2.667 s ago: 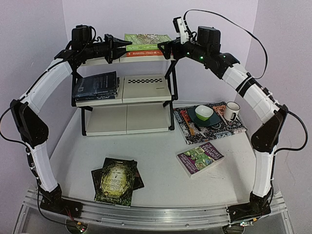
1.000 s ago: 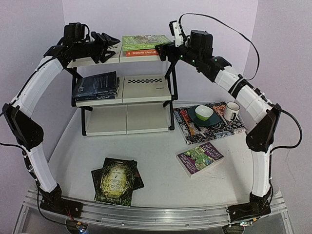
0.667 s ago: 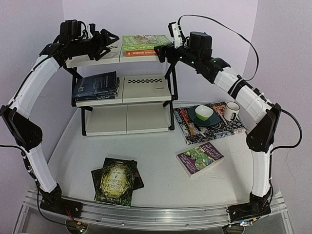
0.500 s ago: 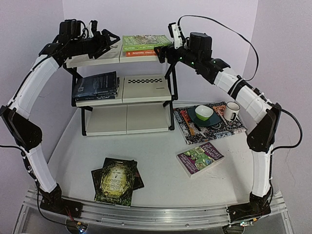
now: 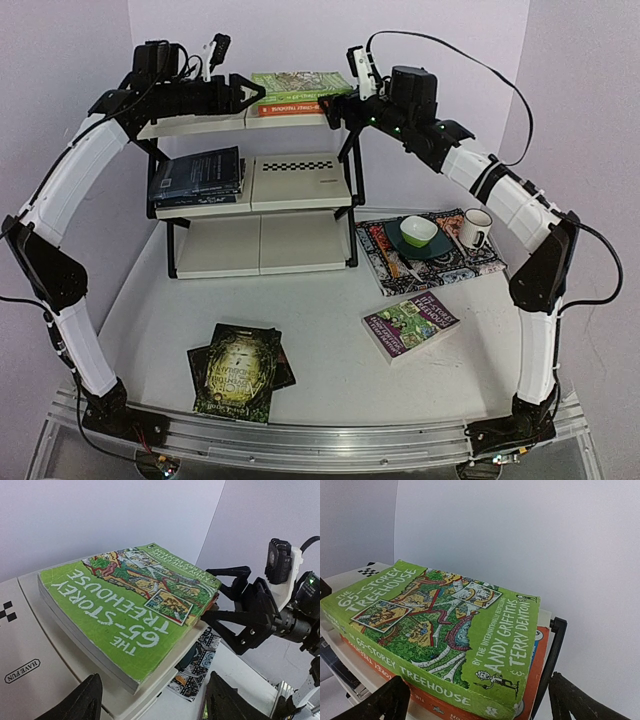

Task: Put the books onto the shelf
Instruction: Adjust the book in the book pile on the shelf, then move the book to the center of the board.

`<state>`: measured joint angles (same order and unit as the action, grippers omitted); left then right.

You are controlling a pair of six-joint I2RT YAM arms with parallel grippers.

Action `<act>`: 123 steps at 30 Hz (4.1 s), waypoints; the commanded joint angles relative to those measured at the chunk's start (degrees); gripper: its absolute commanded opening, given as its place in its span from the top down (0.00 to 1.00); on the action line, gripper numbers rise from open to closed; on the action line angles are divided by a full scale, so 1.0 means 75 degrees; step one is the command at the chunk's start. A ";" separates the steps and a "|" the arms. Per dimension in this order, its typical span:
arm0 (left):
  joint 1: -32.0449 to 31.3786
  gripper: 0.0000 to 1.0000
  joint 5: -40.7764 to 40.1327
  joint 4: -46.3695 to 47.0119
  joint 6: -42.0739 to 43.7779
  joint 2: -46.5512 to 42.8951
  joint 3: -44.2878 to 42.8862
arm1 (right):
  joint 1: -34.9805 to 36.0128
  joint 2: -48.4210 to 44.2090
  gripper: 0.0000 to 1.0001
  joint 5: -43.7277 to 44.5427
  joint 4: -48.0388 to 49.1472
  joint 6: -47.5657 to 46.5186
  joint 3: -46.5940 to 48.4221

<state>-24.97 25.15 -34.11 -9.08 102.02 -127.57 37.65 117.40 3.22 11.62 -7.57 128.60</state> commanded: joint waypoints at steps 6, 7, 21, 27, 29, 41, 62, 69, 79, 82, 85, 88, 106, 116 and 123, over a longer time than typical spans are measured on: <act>0.0048 0.47 -0.0427 0.0372 0.0795 -0.0165 -0.0046 | 0.0028 -0.0570 0.13 -0.0123 0.0537 -0.0078 -0.0068; 0.0048 0.49 -0.0408 0.0372 0.0825 -0.0145 -0.0061 | 0.0020 -0.0582 0.14 -0.0131 0.0537 -0.0089 -0.0080; 0.0048 0.67 -0.0075 0.0371 0.0769 0.0276 -0.0319 | 0.0019 -0.0760 0.14 -0.0160 0.0663 -0.0166 -0.0363; 0.0041 0.75 -0.0128 0.0387 0.0719 0.0453 -0.0500 | 0.0021 -0.0885 0.14 -0.0150 0.0724 -0.0271 -0.0537; 0.0037 0.76 -0.0185 0.0401 0.0707 0.0477 -0.0542 | 0.0019 -0.0910 0.14 -0.0149 0.0735 -0.0310 -0.0572; -0.0015 0.81 -0.0137 0.0456 0.0663 0.0695 -0.0752 | 0.0024 -0.1049 0.14 -0.0113 0.0853 -0.0431 -0.0751; -0.0149 0.28 -0.0863 0.0589 0.0357 -0.0598 0.0042 | 0.0013 -0.2374 0.02 0.0382 0.0764 -0.0210 -0.2124; -0.0676 0.22 -0.1384 0.0616 -0.0160 -0.1776 0.1409 | 0.0019 -0.4324 0.02 0.1134 0.0051 0.0893 -0.4639; -0.1649 0.15 -0.1982 0.0621 -0.1174 -0.3421 0.4691 | 0.0026 -0.6451 0.02 0.1876 -0.2753 0.2926 -0.7580; -0.1819 0.07 -0.2028 0.0616 -0.1560 -0.3663 0.5566 | 0.0022 -0.6744 0.02 0.1922 -0.3305 0.3629 -0.8299; -0.1964 0.00 -0.2280 0.0496 -0.2058 -0.4037 0.6782 | 0.0019 -0.6718 0.02 0.1649 -0.4238 0.4775 -0.8833; -0.1980 0.00 -0.2507 0.0122 -0.2586 -0.4352 0.7694 | 0.0020 -0.6479 0.02 0.1429 -0.4880 0.5418 -0.9026; -0.3646 0.00 -0.3773 -0.0634 -0.4285 -0.4227 0.9682 | -0.0481 -0.4271 0.02 0.1073 -0.5796 0.5348 -0.9042; -0.4290 0.00 -0.4916 -0.0156 -0.5322 -0.2921 0.9214 | -0.2012 -0.3446 0.02 -0.0836 -0.5727 0.4678 -0.9075; -0.4292 0.00 -0.3544 0.1058 -0.3879 -0.1866 0.8482 | -0.2826 -0.2904 0.02 -0.2006 -0.5240 0.4269 -0.8883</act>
<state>-56.97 -6.24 -33.74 -44.64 84.66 -58.17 19.22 93.67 -5.21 -26.96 27.07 59.20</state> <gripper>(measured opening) 0.995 0.983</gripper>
